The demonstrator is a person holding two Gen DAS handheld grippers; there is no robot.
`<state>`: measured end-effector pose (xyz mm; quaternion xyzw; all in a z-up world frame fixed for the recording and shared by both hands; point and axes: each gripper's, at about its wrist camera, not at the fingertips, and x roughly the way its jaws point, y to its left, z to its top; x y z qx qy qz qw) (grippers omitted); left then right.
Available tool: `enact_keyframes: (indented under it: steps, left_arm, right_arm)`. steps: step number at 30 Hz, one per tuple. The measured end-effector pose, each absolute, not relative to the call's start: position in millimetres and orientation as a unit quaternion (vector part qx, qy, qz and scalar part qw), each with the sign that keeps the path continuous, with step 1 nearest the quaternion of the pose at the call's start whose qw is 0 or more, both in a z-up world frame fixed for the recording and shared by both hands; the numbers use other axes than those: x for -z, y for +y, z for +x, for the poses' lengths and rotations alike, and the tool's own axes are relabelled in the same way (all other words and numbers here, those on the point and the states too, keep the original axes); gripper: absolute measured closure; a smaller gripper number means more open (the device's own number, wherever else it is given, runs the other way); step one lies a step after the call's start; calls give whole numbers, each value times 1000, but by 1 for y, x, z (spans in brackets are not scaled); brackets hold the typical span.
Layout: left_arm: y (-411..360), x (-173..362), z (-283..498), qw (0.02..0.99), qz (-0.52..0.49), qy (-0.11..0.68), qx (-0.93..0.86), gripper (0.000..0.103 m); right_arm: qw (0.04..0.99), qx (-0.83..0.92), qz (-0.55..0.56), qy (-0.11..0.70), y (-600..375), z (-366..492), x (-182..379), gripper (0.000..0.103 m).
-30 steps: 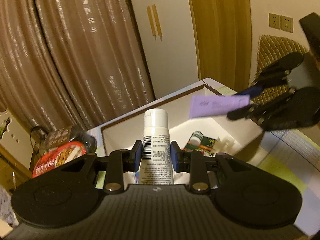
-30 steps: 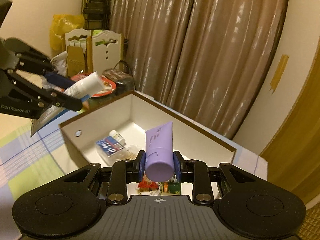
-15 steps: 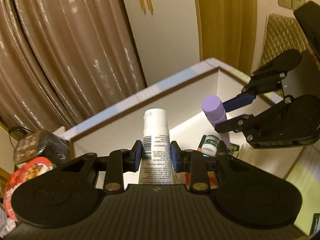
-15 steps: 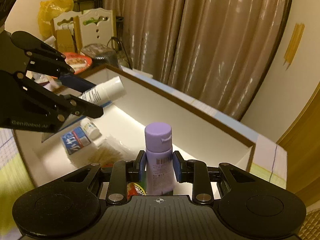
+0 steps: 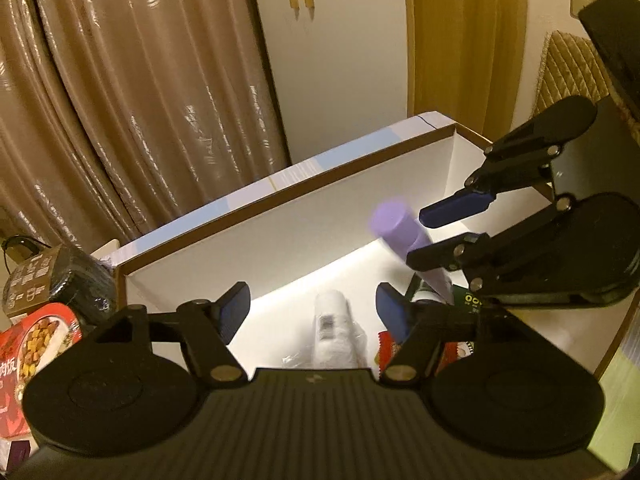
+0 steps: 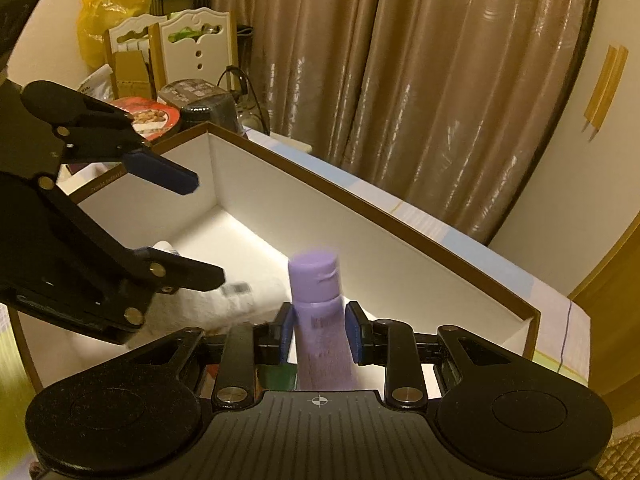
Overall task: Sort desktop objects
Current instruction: 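Open the left tool inside the box while the right tool releases the purple tube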
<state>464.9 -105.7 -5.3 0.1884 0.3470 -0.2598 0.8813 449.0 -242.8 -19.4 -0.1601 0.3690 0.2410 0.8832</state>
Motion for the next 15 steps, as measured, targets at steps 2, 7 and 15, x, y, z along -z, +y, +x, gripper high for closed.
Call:
enact_keyframes:
  steps: [2, 7, 15]
  left_arm:
    - [-102, 5, 464, 882, 187, 348, 256, 38]
    - [-93, 4, 460, 883, 188, 351, 249, 38]
    - [-90, -6, 449, 884, 189, 350, 247, 38]
  right_arm:
    - [883, -243, -161, 368, -241, 450, 19, 75]
    - [884, -245, -163, 364, -233, 453, 20, 75]
    - [884, -246, -167, 361, -227, 451, 18, 75]
